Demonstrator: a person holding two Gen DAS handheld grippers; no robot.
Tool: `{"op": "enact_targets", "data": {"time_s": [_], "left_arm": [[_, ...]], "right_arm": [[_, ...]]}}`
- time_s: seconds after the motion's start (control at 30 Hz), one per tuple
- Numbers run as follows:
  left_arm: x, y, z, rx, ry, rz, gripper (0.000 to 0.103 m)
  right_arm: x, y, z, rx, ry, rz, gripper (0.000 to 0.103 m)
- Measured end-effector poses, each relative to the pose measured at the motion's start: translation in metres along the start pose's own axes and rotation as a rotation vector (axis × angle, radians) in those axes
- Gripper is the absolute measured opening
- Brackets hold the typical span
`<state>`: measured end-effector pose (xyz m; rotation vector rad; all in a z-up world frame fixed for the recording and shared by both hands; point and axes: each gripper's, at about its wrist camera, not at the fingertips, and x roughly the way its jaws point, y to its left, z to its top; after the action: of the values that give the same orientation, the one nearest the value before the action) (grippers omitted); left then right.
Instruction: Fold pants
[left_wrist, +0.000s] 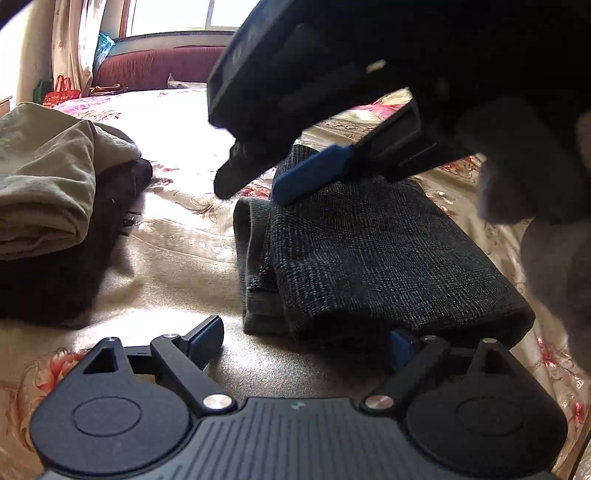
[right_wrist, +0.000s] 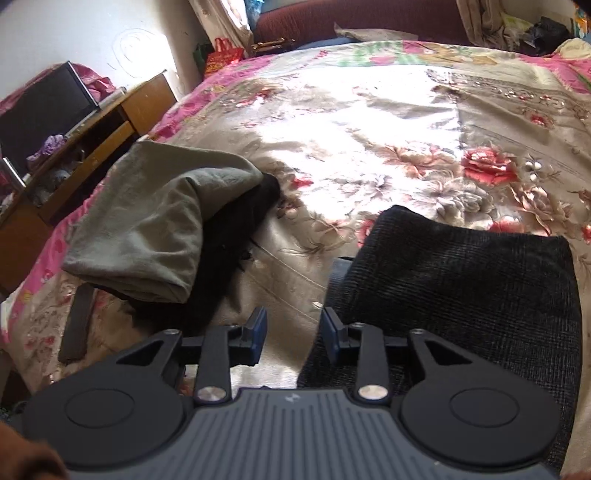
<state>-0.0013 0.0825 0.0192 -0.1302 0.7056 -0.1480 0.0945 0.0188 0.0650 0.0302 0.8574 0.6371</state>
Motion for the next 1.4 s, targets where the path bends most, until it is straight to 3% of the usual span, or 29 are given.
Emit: {"op": "enact_targets", "data": {"time_s": [0.13, 0.3, 0.4, 0.53, 0.73, 1.0, 1.4], "left_arm": [[-0.007, -0.004, 0.000, 0.004, -0.011, 0.028, 0.102], [-0.012, -0.014, 0.000, 0.035, -0.005, 0.074, 0.102], [-0.018, -0.024, 0.002, 0.056, 0.007, 0.117, 0.102], [-0.022, -0.029, 0.003, 0.075, 0.017, 0.166, 0.102], [-0.015, -0.040, 0.008, 0.082, 0.044, 0.192, 0.102], [-0.007, -0.059, 0.010, 0.131, 0.072, 0.265, 0.103], [-0.002, -0.074, 0.008, 0.157, 0.086, 0.302, 0.103]], "right_arm": [[-0.025, -0.014, -0.002, -0.052, -0.061, -0.052, 0.033], [-0.008, -0.064, -0.019, 0.006, -0.012, -0.138, 0.034], [0.016, -0.081, -0.027, 0.021, 0.039, -0.133, 0.033], [-0.013, -0.077, -0.032, 0.013, -0.034, -0.082, 0.033], [-0.062, -0.080, -0.057, -0.011, -0.108, -0.082, 0.036], [-0.080, -0.092, -0.088, 0.028, -0.117, -0.077, 0.036], [-0.085, -0.101, -0.110, 0.063, -0.103, -0.071, 0.037]]}}
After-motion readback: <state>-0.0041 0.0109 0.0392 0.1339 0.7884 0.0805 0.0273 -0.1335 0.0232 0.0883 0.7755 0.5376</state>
